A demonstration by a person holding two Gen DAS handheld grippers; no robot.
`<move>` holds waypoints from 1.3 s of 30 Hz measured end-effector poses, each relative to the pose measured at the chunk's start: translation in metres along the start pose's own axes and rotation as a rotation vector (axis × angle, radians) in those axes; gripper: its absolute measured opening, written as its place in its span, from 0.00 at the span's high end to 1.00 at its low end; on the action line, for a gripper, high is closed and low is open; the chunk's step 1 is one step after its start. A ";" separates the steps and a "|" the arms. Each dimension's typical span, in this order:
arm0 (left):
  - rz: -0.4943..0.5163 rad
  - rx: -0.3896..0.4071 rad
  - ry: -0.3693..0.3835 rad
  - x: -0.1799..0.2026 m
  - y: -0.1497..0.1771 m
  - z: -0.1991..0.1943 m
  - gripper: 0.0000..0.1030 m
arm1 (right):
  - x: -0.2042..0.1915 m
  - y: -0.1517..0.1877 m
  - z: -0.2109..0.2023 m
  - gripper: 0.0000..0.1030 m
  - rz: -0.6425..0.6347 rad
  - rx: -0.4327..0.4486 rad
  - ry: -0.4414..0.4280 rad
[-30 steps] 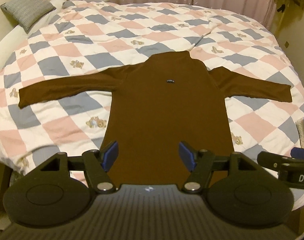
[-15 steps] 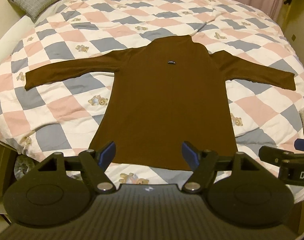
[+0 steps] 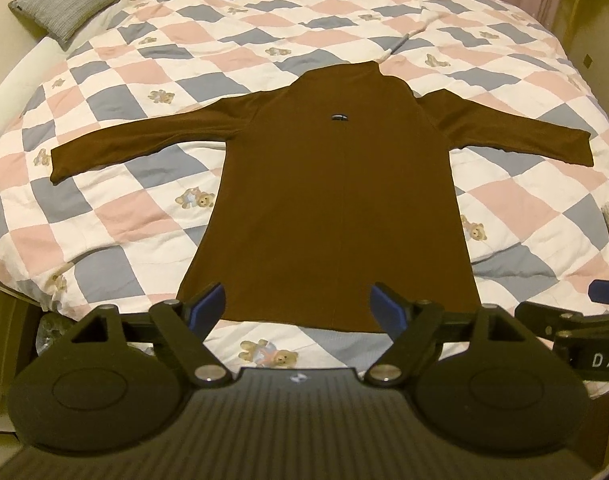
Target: Fold clothes
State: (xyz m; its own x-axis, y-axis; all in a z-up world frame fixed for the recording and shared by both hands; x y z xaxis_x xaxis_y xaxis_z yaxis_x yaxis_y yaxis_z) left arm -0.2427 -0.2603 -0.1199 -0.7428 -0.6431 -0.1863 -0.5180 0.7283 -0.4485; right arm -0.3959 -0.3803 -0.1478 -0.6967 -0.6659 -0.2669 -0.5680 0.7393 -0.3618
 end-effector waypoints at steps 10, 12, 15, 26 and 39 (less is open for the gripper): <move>0.006 -0.005 -0.004 0.003 -0.008 0.006 0.23 | 0.008 -0.011 0.006 0.02 0.033 0.001 0.000; -0.001 -0.008 -0.003 0.000 -0.011 0.009 0.22 | 0.007 -0.016 0.009 0.02 0.033 -0.005 -0.002; -0.027 -0.010 0.012 -0.011 -0.016 0.015 0.22 | 0.005 -0.025 0.017 0.02 0.035 -0.015 -0.008; -0.420 0.019 0.057 -0.176 -0.037 0.089 0.19 | -0.038 -0.077 0.075 0.02 0.014 -0.018 -0.014; -1.032 0.029 0.026 -0.462 -0.050 0.263 0.22 | -0.163 -0.157 0.191 0.02 0.019 -0.175 0.044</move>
State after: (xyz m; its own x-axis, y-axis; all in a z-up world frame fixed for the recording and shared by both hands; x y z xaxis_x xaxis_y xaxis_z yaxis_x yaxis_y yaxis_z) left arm 0.2379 -0.0615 -0.2411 0.0481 -0.9463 0.3198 -0.8984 -0.1809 -0.4001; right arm -0.1098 -0.4071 -0.2185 -0.7240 -0.6498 -0.2316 -0.6198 0.7601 -0.1950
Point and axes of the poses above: each gripper's, at about its wrist camera, not at the fingertips, and z roughly the way its jaws point, x to its right, y to its underside, the point moved 1 cm from there along z, roughly the way its jaws point, and after that the axes turned 5 degrees about -y, right-handed, at the moved point
